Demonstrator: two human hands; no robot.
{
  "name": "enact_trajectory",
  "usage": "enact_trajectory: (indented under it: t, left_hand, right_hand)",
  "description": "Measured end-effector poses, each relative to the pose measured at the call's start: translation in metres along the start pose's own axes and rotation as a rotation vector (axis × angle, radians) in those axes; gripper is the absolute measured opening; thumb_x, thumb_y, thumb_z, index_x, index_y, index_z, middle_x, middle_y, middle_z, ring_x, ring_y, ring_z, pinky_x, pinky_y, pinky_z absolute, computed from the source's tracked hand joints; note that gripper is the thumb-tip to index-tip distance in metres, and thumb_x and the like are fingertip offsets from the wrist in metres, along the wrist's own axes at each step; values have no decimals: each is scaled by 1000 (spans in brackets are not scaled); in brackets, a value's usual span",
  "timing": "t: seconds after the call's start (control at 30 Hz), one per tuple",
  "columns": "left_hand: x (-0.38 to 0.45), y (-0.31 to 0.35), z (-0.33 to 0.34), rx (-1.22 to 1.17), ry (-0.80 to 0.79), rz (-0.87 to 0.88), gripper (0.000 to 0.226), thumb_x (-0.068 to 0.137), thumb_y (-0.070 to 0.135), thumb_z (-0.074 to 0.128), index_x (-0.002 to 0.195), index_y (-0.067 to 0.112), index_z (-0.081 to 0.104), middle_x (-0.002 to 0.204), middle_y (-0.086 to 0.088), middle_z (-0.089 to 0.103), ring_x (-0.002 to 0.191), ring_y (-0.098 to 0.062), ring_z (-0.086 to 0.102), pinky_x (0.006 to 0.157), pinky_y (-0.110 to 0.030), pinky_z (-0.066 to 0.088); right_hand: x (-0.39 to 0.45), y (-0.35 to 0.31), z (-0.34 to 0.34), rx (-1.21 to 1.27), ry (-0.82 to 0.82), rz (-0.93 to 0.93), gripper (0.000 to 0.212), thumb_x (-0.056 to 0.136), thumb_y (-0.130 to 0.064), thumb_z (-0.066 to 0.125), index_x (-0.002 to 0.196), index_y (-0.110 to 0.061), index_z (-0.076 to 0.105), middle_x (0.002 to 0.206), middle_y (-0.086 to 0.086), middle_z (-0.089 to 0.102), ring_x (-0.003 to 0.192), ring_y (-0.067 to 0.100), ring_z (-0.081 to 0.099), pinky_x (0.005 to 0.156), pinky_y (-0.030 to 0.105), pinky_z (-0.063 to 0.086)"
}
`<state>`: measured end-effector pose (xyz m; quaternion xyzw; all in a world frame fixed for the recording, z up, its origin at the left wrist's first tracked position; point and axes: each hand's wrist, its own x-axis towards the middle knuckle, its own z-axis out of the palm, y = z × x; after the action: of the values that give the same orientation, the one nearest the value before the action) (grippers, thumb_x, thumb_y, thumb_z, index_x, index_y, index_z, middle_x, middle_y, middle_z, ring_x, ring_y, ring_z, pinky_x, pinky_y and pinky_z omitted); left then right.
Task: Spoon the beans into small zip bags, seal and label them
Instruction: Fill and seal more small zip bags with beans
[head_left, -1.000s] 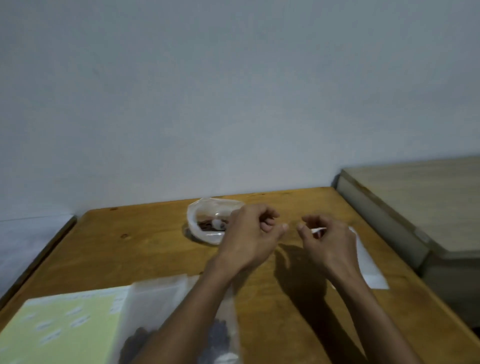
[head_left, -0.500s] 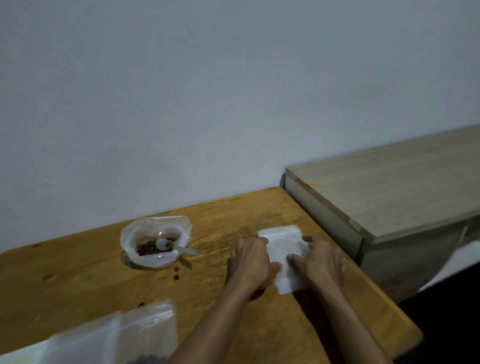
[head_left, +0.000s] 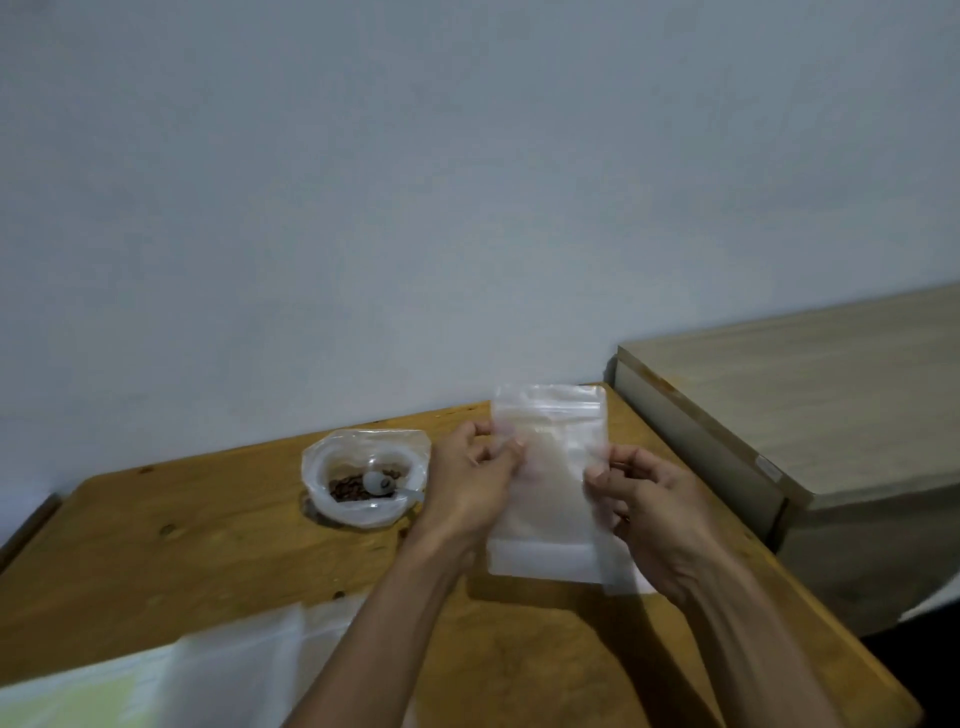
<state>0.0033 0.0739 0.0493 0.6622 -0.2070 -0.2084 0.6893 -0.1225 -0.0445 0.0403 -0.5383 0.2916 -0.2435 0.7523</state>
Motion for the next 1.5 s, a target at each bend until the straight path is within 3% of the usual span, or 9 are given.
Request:
enact_trajectory:
  t: [0.2,0.3,0.43,0.53,0.7,0.97,1.13,1.4,1.5]
  left_hand:
    - [-18,27,-98,255,-38,161,7,87,10,76,88,13,70,74,-8,72,67,-14,66,64,-27,53]
    - [-30,35,-140,397,-54,130,12,83,13,79,93,13,72,83,-10,74,74,-15,68,75,-37,55]
    - [-45,42,-169,693,407,422,29,72,37,87,88,24,66,80,10,65,73,-5,59,68,-19,49]
    - [-54,45,-175,521,406,309,50,65,66,79,72,18,67,64,4,66,56,-7,55,57,-26,50]
    - [-55,43,-189,252,313,171,61,72,62,77,78,3,68,78,-19,73,74,-33,70,77,-53,59]
    - [-58,40,-192,272,197,146,32,96,27,65,84,-2,67,80,-16,71,74,-25,65,72,-44,57]
    - [-52,37,-190,598,270,265,26,93,24,63,70,10,64,67,-7,68,70,-31,64,67,-52,56]
    - [-55,52,-181,914,358,323,32,77,19,66,55,14,44,56,-8,57,60,-28,58,56,-45,48]
    - [-63,57,-180,932,365,347,33,74,19,66,52,14,42,50,-5,52,53,-25,54,53,-44,50]
  right_hand:
    - [-1,1,75,-106,-197,-173,45,83,-6,77,123,-20,62,107,7,69,93,19,68,65,27,55]
    - [-2,3,116,-295,-357,-274,25,85,-8,77,110,-13,72,94,4,75,80,15,70,64,24,56]
    - [-13,21,168,-290,-403,-384,6,88,-7,74,88,-13,72,74,6,74,65,21,71,54,32,54]
    - [-21,33,198,-251,-492,-454,3,89,-10,73,90,-12,71,87,16,75,86,35,73,72,44,60]
    - [-23,36,206,-182,-667,-233,22,84,-25,79,105,-18,74,106,7,76,104,25,70,82,48,56]
    - [-21,32,202,-155,-631,-133,17,88,-16,73,104,-12,76,101,10,76,91,20,73,68,30,58]
    - [-26,29,208,-785,-470,-643,17,95,-18,62,92,-21,79,75,-12,73,67,-2,66,58,11,47]
    - [-27,36,207,-907,-86,-796,18,86,-19,62,71,-13,70,64,1,68,58,16,60,57,34,49]
    - [-25,20,200,-867,-33,-777,15,84,-18,64,69,-15,68,62,-3,68,55,11,58,53,22,42]
